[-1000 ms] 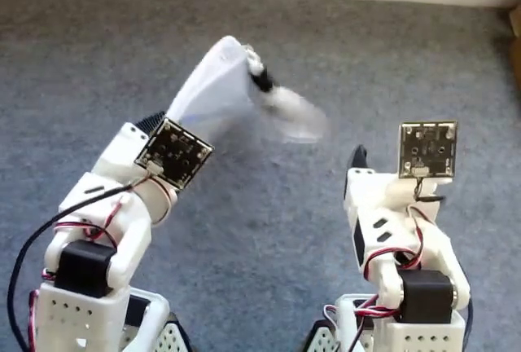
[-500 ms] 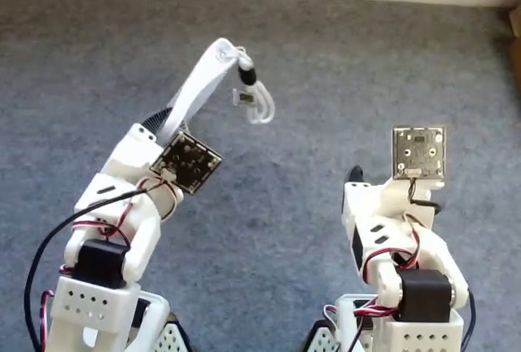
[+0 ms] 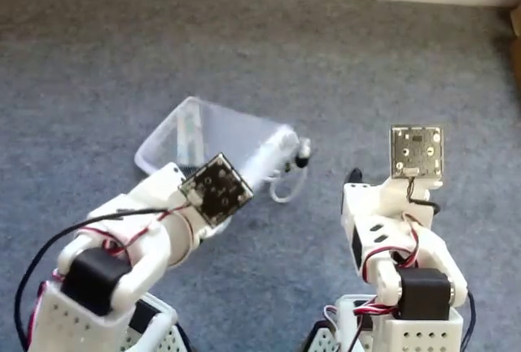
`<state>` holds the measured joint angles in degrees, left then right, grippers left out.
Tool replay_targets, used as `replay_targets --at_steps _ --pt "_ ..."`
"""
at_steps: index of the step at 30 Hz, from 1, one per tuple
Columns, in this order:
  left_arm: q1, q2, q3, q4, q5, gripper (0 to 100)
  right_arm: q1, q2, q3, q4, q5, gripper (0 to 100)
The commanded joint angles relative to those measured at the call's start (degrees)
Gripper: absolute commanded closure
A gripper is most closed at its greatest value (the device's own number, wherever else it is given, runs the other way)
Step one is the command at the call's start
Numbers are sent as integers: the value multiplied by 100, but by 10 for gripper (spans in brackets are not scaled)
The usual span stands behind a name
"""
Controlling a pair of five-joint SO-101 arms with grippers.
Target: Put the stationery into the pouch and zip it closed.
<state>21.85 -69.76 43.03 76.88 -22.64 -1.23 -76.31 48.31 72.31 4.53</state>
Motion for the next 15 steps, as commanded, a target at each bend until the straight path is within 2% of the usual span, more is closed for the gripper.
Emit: replay_targets --at_steps 1,8,13,15 --pt "382 -92 -787 501 97 810 -13 -75 -40 22 -53 774" --pt "365 -92 -1429 738 659 815 -13 -75 -40 171 -53 774" --pt "-259 -92 -1402 686 826 820 -13 -75 -48 382 -53 775" --pt "-593 -92 -1402 686 826 856 -13 -75 -75 497 -53 791"
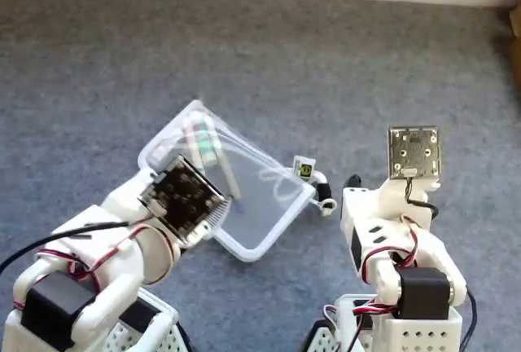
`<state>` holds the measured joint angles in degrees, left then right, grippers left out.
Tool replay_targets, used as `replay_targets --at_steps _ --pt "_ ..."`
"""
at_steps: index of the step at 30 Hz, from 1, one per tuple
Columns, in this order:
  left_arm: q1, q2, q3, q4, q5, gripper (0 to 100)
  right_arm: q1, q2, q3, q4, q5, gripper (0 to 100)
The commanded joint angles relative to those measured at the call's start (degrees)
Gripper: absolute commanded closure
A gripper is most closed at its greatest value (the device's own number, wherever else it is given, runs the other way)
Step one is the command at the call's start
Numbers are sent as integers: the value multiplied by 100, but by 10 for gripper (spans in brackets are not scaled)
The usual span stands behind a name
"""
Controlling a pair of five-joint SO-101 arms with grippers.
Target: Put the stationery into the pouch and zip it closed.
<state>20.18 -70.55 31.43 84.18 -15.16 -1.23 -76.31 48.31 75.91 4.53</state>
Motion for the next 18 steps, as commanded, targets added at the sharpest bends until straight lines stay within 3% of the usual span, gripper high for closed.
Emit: replay_targets --at_steps 1,5,7,13,18 --pt "-585 -13 -242 -44 79 883 -13 -75 -84 171 -53 814" --pt "-1200 -13 -207 -44 79 989 -13 -75 -57 189 -9 941" --pt "-1516 -13 -92 -44 79 992 -13 -75 -31 198 -9 985" --pt "-2457 -84 734 -440 105 994 -13 -75 22 567 -35 989" --pt "-2862 -1200 1938 -1125 510 994 -13 -75 31 848 -44 992"
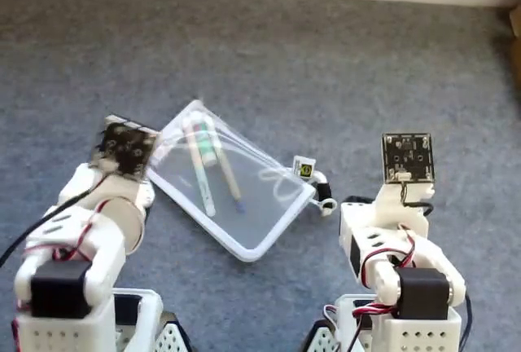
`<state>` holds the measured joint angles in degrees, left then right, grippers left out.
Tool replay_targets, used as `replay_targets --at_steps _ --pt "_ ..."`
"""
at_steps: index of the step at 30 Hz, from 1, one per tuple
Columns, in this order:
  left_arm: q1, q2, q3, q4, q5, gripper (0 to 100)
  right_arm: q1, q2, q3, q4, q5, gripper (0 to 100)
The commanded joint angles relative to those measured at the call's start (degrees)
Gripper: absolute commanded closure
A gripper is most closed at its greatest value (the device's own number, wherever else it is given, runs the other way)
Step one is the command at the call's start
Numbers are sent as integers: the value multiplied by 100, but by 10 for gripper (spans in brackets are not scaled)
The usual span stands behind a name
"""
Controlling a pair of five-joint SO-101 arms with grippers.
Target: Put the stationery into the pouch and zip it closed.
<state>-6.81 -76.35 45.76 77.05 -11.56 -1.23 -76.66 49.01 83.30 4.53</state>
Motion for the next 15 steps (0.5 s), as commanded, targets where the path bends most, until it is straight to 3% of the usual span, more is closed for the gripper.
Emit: replay_targets --at_steps 1,8,15 --pt "-163 -936 778 -519 141 994 -4 -40 -4 145 -44 992" --pt "-189 -2905 2308 -730 149 994 92 -40 1165 -541 -26 992" --pt "-198 -2756 3108 -765 149 993 716 -40 1947 -1402 -44 992"
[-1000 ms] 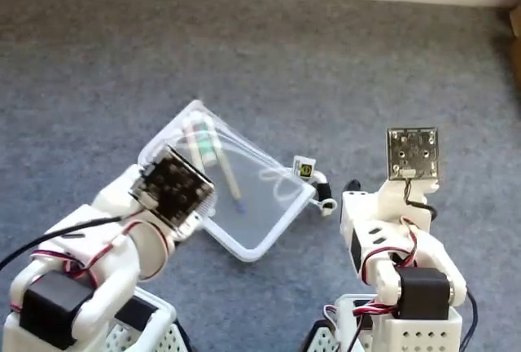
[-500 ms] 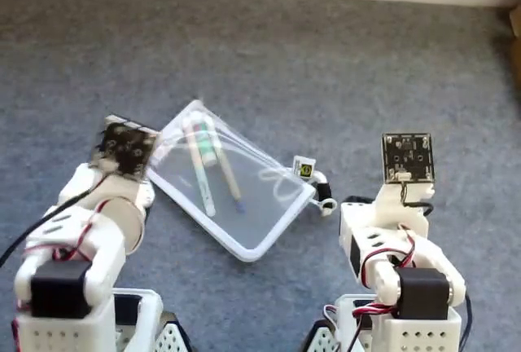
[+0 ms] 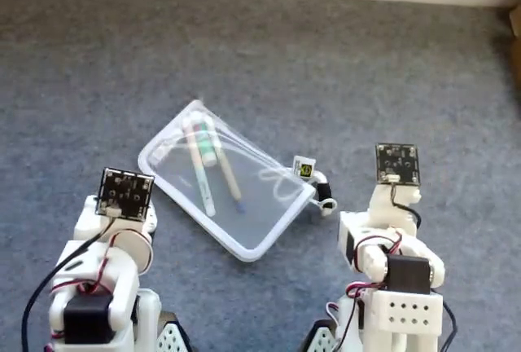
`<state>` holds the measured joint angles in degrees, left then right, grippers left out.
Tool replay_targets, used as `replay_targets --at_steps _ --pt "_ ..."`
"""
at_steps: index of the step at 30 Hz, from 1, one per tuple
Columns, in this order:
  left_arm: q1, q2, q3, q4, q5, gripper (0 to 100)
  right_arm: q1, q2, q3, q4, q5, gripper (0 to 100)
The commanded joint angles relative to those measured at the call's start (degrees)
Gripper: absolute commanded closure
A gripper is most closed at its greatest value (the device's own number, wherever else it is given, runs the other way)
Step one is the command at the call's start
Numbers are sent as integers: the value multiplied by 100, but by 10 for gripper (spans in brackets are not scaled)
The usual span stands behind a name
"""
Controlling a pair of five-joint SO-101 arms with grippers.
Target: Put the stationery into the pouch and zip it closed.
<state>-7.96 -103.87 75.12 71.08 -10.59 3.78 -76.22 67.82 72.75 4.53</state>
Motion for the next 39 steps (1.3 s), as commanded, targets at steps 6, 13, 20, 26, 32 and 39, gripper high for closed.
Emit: replay_targets --at_steps 6,13,20,26,32,39 --pt "-84 -22 760 -211 44 992 242 -84 505 -444 -44 992" --pt "-75 -22 1516 -721 44 992 242 -84 971 -444 -18 992" --pt "-48 -22 1895 -949 44 992 251 -84 1675 -1437 -53 992" --pt "-48 -22 1938 -1020 44 992 251 -84 2158 -1982 -273 993" --pt "13 -22 2132 -1222 44 992 224 -84 2185 -1982 -651 993" --pt "75 -13 2202 -1398 44 992 215 -84 2387 -1982 -651 993"
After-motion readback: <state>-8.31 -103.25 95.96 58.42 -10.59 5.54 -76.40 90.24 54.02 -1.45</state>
